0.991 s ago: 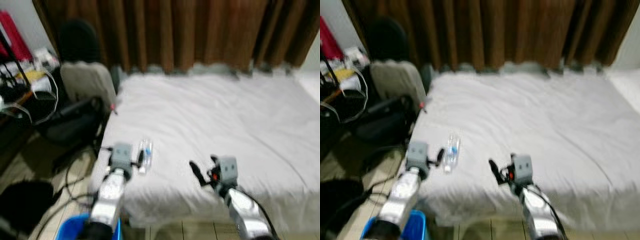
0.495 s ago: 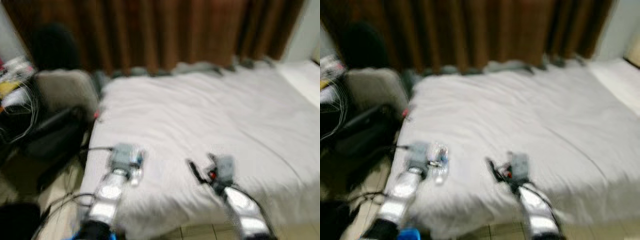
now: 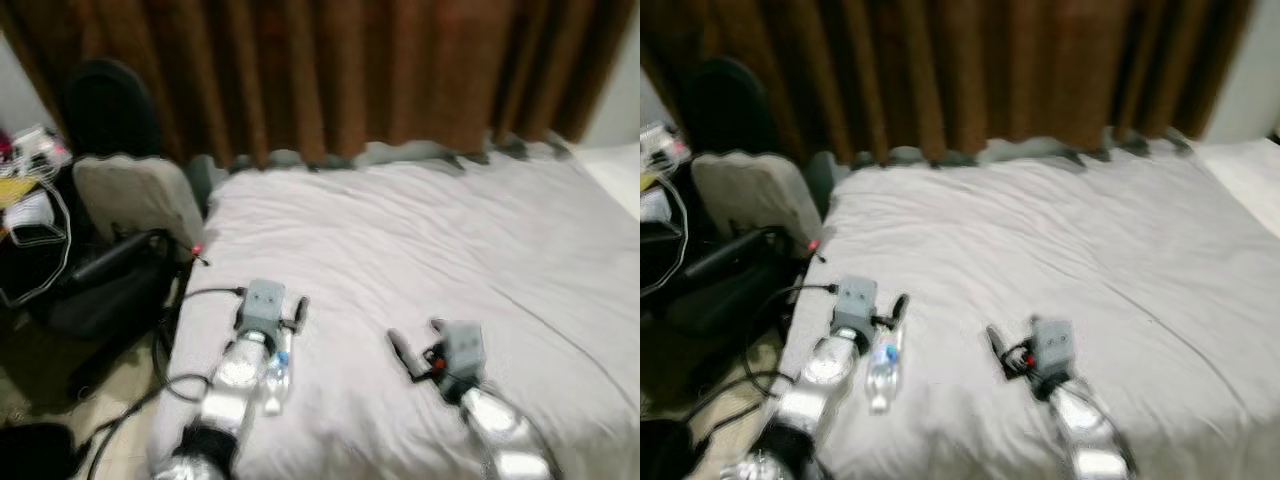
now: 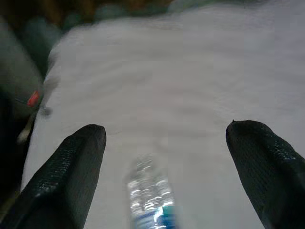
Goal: Clean up the room
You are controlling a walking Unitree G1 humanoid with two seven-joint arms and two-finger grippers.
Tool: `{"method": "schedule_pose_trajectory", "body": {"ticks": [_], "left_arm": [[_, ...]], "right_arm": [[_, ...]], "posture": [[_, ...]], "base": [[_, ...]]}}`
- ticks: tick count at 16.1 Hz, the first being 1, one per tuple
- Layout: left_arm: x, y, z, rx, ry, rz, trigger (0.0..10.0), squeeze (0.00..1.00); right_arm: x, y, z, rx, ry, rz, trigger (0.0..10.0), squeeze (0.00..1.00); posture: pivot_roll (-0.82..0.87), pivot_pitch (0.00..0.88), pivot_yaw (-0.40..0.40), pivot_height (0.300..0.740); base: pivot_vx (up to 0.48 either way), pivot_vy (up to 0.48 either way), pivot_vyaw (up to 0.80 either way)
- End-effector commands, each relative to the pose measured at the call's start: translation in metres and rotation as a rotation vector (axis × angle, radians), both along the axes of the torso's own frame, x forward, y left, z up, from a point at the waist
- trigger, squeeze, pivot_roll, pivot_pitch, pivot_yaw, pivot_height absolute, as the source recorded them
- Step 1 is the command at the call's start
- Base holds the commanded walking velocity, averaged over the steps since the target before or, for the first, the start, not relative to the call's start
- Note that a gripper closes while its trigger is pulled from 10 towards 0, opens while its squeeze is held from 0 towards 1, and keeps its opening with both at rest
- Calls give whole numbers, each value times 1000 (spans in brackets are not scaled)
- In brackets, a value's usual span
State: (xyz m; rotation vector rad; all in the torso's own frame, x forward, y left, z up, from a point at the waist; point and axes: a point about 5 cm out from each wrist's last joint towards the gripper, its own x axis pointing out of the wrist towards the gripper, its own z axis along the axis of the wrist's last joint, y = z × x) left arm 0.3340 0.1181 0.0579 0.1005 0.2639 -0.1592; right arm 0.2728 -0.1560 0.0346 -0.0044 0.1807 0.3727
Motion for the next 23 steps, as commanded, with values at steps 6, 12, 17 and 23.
{"method": "schedule_pose_trajectory", "body": {"ticks": [6,12,17,23], "left_arm": [[31,16,18,72,93,128,10000,1000],[30,40,15,89,127,166,10000,1000],[23,51,6,29,141,216,10000,0],[11,52,-13,-59,243,262,0,0]], "right_arm": [[-30,-3,8,-58,45,61,10000,0],[-91,19,40,22,-31,191,10000,0],[-98,23,42,-12,11,187,10000,0],[-111,19,39,-24,64,174,10000,0]], "posture": [[-260,285,1,740],[-334,580,-91,740],[-342,629,-94,740],[-355,604,-88,740]], "base": [[0,0,0],[0,0,0],[0,0,0],[0,0,0]]}}
